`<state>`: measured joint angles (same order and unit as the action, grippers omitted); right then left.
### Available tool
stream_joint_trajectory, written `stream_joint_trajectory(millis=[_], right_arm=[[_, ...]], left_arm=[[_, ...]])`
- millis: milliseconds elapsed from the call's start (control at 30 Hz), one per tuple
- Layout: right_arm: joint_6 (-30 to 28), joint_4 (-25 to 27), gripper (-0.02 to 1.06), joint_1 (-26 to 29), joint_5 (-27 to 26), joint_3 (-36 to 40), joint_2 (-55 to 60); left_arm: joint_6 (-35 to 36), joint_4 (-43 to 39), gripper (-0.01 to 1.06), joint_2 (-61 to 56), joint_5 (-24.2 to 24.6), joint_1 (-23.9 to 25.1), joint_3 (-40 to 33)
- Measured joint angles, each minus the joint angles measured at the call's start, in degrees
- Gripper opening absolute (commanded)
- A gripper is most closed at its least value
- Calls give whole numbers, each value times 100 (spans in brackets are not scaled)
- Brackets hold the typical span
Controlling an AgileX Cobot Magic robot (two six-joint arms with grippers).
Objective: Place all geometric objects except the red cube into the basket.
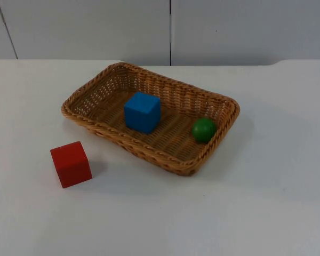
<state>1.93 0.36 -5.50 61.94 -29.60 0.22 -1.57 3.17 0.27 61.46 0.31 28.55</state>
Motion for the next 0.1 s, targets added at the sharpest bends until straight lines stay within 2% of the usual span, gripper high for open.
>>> stream_joint_trajectory(millis=[100], right_arm=[[0, 0, 105, 0, 0, 0, 0]], left_arm=[[0, 0, 105, 0, -10, 232, 0]])
